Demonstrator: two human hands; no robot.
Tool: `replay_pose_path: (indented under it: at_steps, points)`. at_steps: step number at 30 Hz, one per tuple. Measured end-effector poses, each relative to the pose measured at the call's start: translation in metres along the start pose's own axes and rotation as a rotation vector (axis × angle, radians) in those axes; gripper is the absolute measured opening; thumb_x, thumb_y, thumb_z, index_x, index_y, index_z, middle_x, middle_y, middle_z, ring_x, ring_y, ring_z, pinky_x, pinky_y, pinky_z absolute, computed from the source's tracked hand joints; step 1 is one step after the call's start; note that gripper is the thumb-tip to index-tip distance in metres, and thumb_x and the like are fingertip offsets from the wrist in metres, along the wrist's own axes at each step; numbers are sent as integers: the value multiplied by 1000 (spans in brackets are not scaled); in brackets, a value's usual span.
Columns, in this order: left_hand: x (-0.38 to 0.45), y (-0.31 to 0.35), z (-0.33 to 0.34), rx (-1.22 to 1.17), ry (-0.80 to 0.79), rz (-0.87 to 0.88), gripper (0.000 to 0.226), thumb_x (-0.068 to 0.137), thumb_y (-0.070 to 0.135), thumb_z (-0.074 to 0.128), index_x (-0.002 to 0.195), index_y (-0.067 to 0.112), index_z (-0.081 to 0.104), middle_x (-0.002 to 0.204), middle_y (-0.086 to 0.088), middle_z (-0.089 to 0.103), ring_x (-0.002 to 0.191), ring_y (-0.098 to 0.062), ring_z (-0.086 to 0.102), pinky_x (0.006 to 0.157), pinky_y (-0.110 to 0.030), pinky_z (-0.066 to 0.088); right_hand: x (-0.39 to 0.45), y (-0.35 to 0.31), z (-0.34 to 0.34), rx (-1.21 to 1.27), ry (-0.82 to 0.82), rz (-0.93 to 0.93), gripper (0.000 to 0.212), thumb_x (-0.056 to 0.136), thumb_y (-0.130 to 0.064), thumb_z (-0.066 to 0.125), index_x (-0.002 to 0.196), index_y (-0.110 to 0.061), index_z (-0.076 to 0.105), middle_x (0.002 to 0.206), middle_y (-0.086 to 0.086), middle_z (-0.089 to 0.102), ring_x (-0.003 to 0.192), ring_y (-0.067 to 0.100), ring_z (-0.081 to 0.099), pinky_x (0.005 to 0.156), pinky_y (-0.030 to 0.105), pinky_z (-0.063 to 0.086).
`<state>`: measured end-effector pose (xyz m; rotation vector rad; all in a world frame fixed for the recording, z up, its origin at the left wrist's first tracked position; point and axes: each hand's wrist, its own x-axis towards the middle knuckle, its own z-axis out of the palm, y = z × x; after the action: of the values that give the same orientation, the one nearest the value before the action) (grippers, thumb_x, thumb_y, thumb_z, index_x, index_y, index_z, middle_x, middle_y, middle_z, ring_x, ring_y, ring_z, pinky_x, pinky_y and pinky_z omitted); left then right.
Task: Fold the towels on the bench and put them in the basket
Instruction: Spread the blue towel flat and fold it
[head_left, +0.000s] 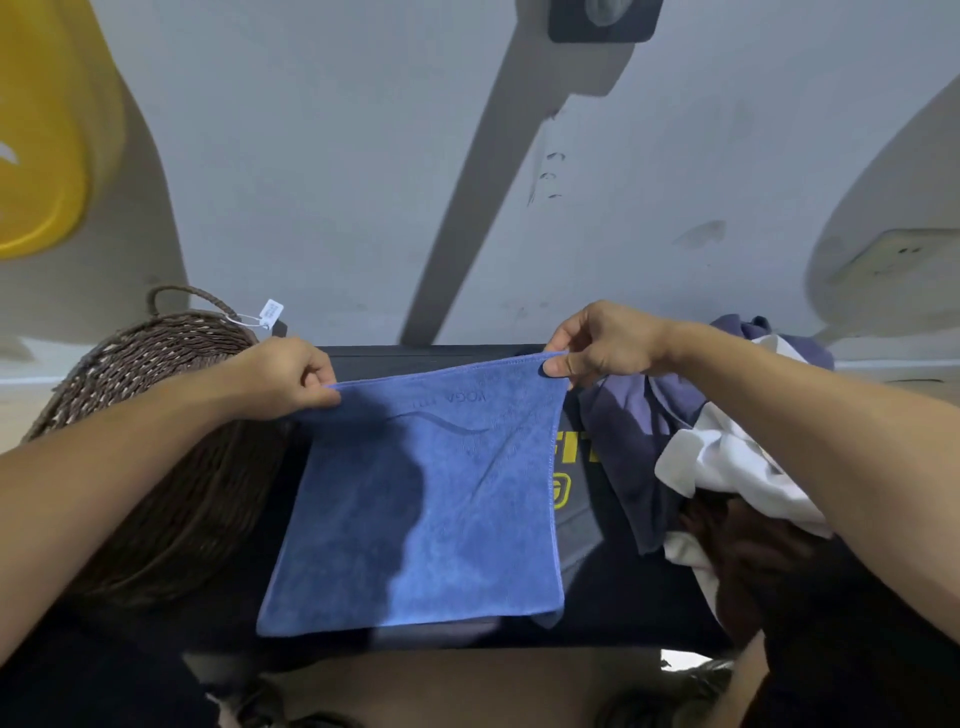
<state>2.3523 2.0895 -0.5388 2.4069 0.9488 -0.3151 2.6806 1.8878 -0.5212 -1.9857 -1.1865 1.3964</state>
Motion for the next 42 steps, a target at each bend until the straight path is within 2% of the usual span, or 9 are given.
replay_pose_path:
  at_steps: [3,8,14,19,24,29,33,37,42]
  points:
    - [-3,1,5,2,50,2,24,85,19,72,64,20,61,56,8,58,53,-11,50,58,-25,40,-4,5,3,38,15,12,15,84,-20,77,86,-7,70,76,11,69,65,15,67,76,35,59]
    - [13,8,15,96,133,-87,10,87,9,62,80,15,65,69,2,63,72,-22,59,66,-27,40,5,16,20,114,188,86,10,91,-14,71,86,-7,65,72,8,69,64,19,66,60,31,59]
    - [42,9,26,-229,233,-307,10,85,6,62,82,12,70,78,-4,68,71,-18,58,71,-23,43,26,23,27,204,339,131,17,95,0,60,81,-10,63,80,12,67,66,20,66,61,35,62]
    - [57,0,33,-162,275,-333,10,86,3,62,87,7,71,80,-6,65,80,-23,59,72,-25,40,47,31,29,219,350,237,20,90,8,59,80,-9,64,80,10,63,68,22,64,47,32,59]
    - [70,-5,37,-66,326,-360,8,85,3,63,80,9,64,93,-18,69,91,-36,63,82,-39,53,71,38,39,199,443,278,15,90,-2,64,80,-12,61,85,10,63,87,31,68,71,48,62]
    - [78,-9,39,51,260,-416,17,87,17,69,96,6,62,105,-22,66,100,-39,61,85,-40,50,73,40,41,185,492,304,14,89,-11,69,82,-15,58,100,15,67,84,30,71,70,45,63]
    - [74,1,41,244,299,-316,39,89,25,65,119,4,51,120,-22,53,114,-41,52,96,-46,43,59,37,37,219,404,313,16,89,-18,73,86,-11,59,97,15,69,86,28,72,71,43,63]
    - [48,29,46,198,271,-59,11,88,22,59,94,14,58,101,-10,59,98,-33,58,87,-38,44,33,33,42,116,220,408,19,88,-12,72,100,2,66,89,18,70,79,26,72,67,40,63]
    - [-11,50,60,238,-28,-105,16,86,36,61,83,20,64,86,3,66,87,-20,61,78,-29,48,-7,29,67,-65,-96,527,35,91,-20,70,109,9,63,93,15,65,78,26,66,72,37,61]
